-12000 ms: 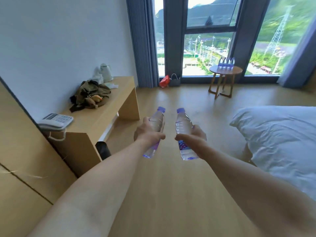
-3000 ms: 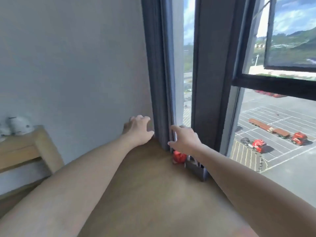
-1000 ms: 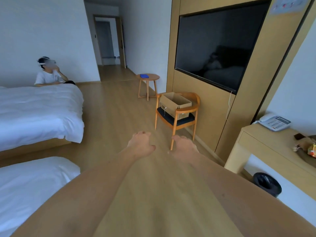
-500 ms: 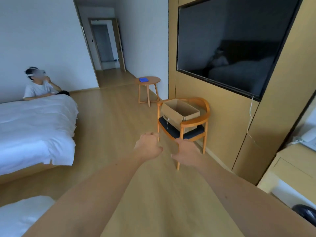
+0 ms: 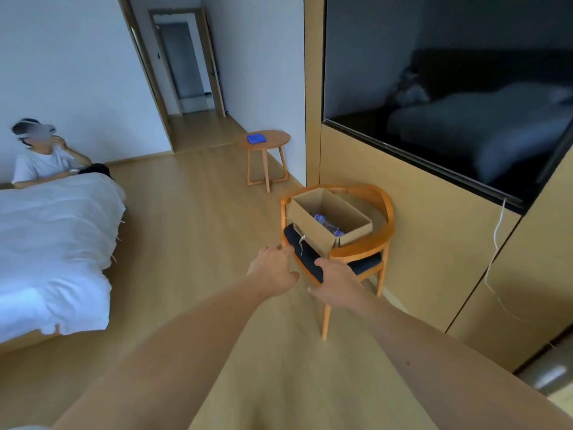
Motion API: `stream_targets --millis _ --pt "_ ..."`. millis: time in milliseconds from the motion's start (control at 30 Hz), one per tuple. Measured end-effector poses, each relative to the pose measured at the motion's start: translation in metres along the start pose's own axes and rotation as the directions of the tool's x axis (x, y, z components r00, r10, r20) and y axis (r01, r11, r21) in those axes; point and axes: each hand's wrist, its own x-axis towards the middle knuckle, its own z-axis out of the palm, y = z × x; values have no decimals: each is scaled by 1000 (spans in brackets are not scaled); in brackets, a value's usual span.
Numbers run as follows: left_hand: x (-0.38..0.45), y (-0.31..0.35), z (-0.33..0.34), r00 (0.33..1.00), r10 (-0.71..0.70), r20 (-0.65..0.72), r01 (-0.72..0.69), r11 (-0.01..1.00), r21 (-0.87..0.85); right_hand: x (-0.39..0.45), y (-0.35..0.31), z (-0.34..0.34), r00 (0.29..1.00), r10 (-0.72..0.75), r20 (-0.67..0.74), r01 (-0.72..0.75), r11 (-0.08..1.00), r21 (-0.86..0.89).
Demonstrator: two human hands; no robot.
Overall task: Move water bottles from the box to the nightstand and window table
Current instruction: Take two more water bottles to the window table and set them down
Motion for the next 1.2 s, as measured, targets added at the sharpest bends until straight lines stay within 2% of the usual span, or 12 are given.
stream_targets --millis 267,533,933,1100,1200 --pt "186 -57 -3 996 86 -27 -87 995 -50 164 -3 -2 999 51 -19 -51 998 -46" --pt "367 -112 -16 986 144 82 -141 989 -40 321 -15 -10 980 196 -32 -196 981 12" --pt "555 -143 40 959 183 214 -175 983 -57 506 43 26 926 354 128 -366 926 88" --pt "629 -147 72 935 115 335 -105 993 -47 579 80 35 887 399 232 -443 876 190" --pt "664 -142 88 895 126 428 -131 991 -17 608 98 27 857 430 286 -497 835 237"
